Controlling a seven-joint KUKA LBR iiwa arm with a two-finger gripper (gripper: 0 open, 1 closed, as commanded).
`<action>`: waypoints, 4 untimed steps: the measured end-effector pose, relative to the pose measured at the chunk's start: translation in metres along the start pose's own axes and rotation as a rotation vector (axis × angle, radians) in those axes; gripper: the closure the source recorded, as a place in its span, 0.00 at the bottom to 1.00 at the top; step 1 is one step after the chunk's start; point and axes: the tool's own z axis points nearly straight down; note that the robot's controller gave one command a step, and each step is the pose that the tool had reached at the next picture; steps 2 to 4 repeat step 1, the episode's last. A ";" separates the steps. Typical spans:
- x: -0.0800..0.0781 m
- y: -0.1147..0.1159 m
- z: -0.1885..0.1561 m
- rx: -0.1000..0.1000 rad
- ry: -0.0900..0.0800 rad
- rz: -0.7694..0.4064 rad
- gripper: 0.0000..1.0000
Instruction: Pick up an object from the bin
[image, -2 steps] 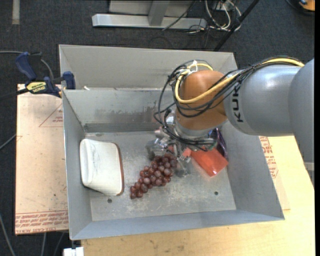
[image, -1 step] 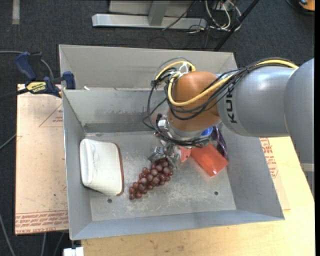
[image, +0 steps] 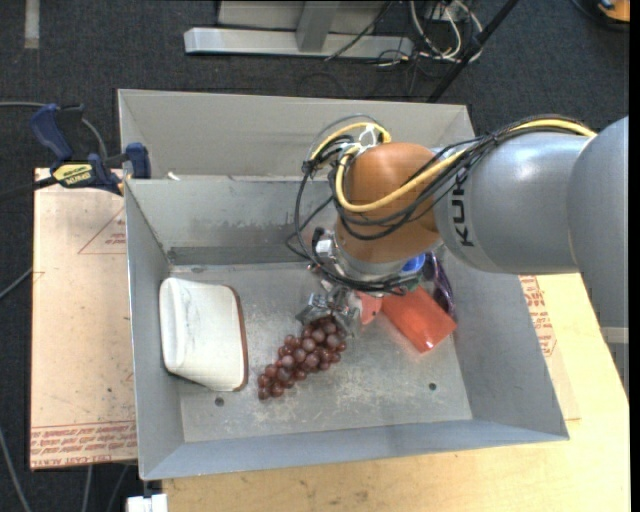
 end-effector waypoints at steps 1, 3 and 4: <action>-0.001 -0.004 -0.088 0.000 -0.003 -0.024 1.00; -0.001 -0.004 -0.088 0.000 -0.003 -0.024 1.00; -0.001 -0.004 -0.088 0.000 -0.003 -0.024 1.00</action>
Offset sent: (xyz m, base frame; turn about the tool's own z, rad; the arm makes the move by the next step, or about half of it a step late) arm 0.0000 0.0000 0.0000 0.0000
